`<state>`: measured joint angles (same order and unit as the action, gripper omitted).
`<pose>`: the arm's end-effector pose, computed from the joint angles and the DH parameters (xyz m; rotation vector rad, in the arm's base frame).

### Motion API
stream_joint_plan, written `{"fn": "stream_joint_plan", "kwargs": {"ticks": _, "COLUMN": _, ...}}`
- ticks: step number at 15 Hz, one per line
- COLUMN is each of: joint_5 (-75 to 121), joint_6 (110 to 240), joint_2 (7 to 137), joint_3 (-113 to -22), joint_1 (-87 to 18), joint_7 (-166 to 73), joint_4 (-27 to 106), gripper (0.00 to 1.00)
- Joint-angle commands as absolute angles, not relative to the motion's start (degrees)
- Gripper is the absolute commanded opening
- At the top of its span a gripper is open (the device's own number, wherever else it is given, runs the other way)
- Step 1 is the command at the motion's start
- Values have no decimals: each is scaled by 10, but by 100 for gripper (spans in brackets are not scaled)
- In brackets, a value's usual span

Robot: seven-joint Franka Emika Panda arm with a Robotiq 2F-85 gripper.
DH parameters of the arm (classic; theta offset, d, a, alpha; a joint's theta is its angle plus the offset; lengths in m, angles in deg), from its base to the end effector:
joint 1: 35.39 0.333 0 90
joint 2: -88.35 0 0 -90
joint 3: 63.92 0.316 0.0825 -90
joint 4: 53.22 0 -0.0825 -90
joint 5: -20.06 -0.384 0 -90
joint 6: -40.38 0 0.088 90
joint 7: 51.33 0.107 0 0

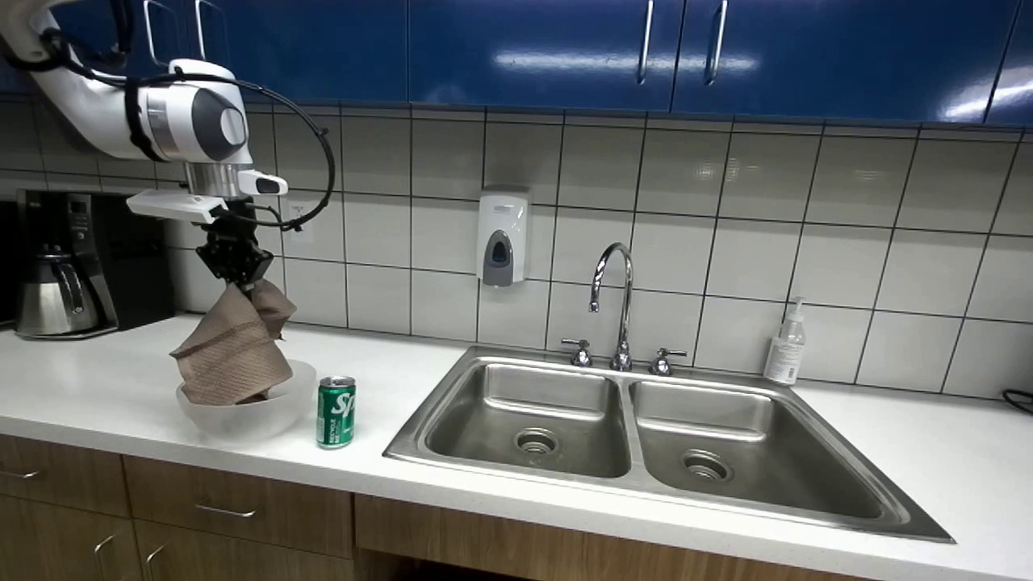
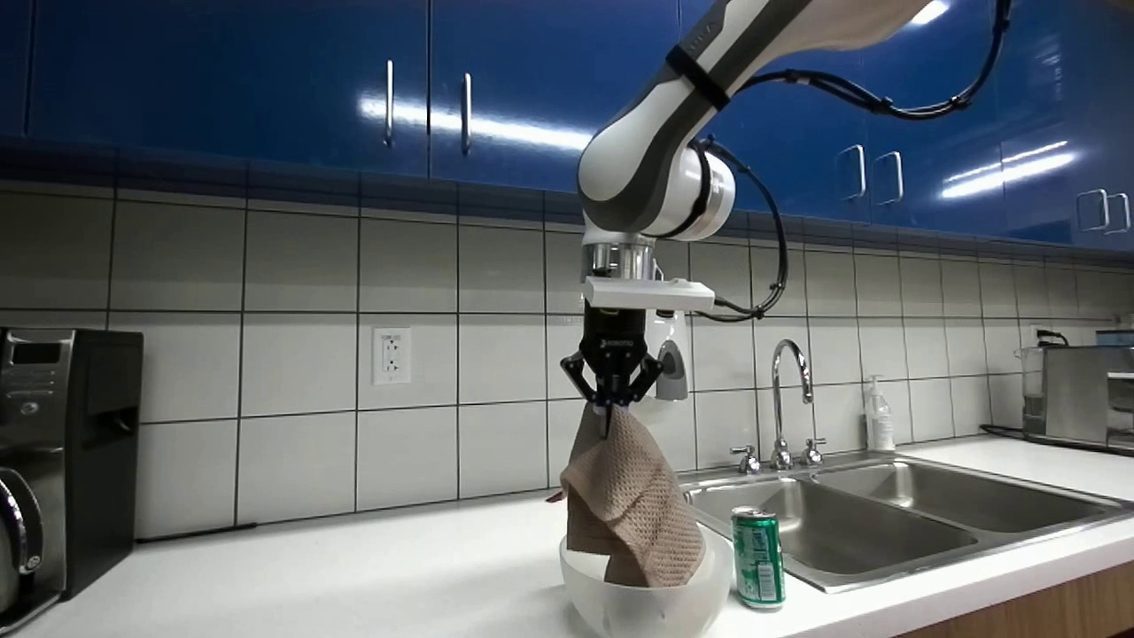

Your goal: Put the towel in the bowl

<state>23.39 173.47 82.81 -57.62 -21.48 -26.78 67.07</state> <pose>0.5384 0.1962 0.3870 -3.1175 0.0623 -0.2044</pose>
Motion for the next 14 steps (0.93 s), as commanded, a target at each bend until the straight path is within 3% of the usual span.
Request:
{"fn": "stream_joint_plan", "kwargs": {"ticks": 1, "joint_5": 242, "joint_6": 1746, "joint_2": 818, "joint_3": -571, "joint_1": -225, "joint_7": -259, "joint_4": 669, "gripper": 1}}
{"fn": "stream_joint_plan", "kwargs": {"ticks": 2, "joint_5": 240, "joint_6": 1747, "joint_2": 815, "joint_3": -571, "joint_1": -225, "joint_7": -260, "joint_4": 669, "gripper": 1}}
{"fn": "stream_joint_plan", "kwargs": {"ticks": 3, "joint_5": 236, "joint_6": 1744, "joint_2": 814, "joint_3": -571, "joint_1": -225, "joint_7": -263, "joint_4": 668, "gripper": 30}}
{"fn": "stream_joint_plan", "kwargs": {"ticks": 4, "joint_5": 236, "joint_6": 1742, "joint_2": 814, "joint_3": -571, "joint_1": -225, "joint_7": -263, "joint_4": 668, "gripper": 31}}
{"fn": "stream_joint_plan", "kwargs": {"ticks": 12, "joint_5": 245, "joint_6": 1700, "joint_2": 832, "joint_3": -562, "joint_1": -218, "joint_7": -265, "joint_4": 673, "gripper": 89}}
{"fn": "stream_joint_plan", "kwargs": {"ticks": 14, "joint_5": 242, "joint_6": 1678, "joint_2": 849, "joint_3": -561, "joint_1": -219, "joint_7": -265, "joint_4": 676, "gripper": 100}}
